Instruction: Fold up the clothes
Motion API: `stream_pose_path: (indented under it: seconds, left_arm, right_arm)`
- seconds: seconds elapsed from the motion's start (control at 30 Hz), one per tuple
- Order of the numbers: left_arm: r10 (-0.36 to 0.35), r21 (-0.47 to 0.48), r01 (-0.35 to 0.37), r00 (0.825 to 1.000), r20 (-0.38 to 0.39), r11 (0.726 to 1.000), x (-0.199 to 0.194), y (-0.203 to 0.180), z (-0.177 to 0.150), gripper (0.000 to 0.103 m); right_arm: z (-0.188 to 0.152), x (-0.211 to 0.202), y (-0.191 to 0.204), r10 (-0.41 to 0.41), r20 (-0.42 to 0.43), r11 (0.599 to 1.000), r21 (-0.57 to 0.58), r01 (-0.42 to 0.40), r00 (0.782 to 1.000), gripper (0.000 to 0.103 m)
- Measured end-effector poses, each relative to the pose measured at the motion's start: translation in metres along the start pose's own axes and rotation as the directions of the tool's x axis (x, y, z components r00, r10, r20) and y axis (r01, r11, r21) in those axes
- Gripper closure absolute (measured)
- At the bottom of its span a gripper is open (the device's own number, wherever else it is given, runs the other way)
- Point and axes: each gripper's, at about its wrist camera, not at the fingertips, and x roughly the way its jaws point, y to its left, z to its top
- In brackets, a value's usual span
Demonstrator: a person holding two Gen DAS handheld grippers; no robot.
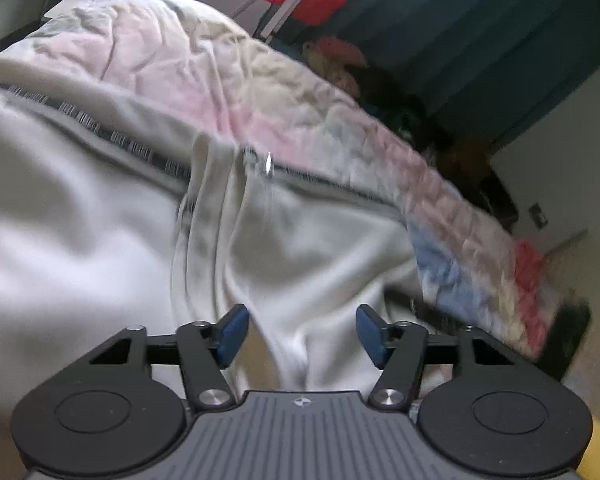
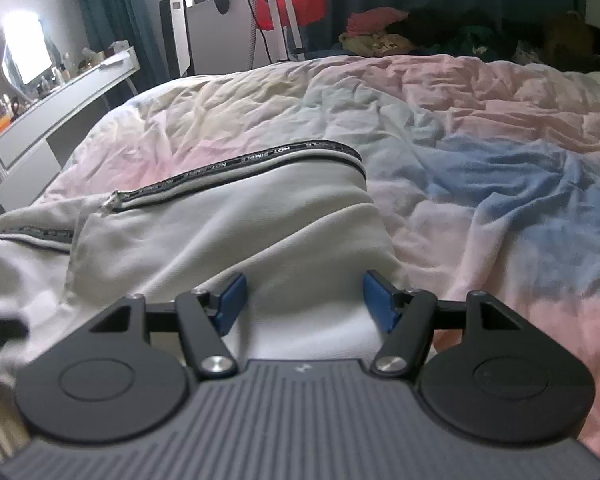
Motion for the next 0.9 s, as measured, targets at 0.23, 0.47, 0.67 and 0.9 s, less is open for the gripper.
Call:
stream_pose_path:
  seconds: [0.23,0.47,0.67,0.9]
  left_arm:
    - [0.065,0.077,-0.066,0.998,0.017,0.995,0.064,0.007,0.058,0.049]
    - [-0.009,0.066,0.006,0.998,0.059,0.998,0.088,0.014,0.066,0.088]
    - [0.104,0.08,-0.114,0.987,0.12,0.99,0.086,0.005,0.065,0.089]
    - [0.133,0.096,-0.145,0.983,0.126,0.985,0.087,0.014,0.057,0.08]
  right_arm:
    - [0.002,0.002,-0.001,0.001,0.008,1.0,0.019,-0.002,1.0,0.036]
    - [0.003,0.007,0.004,-0.022,0.033,1.0,-0.006,0.022,0.999,0.034]
    - [0.001,0.016,0.014,-0.04,0.062,0.997,-0.07,0.045,0.997,0.032]
    - [-0.003,0.022,0.021,-0.044,0.064,0.993,-0.109,0.051,0.997,0.022]
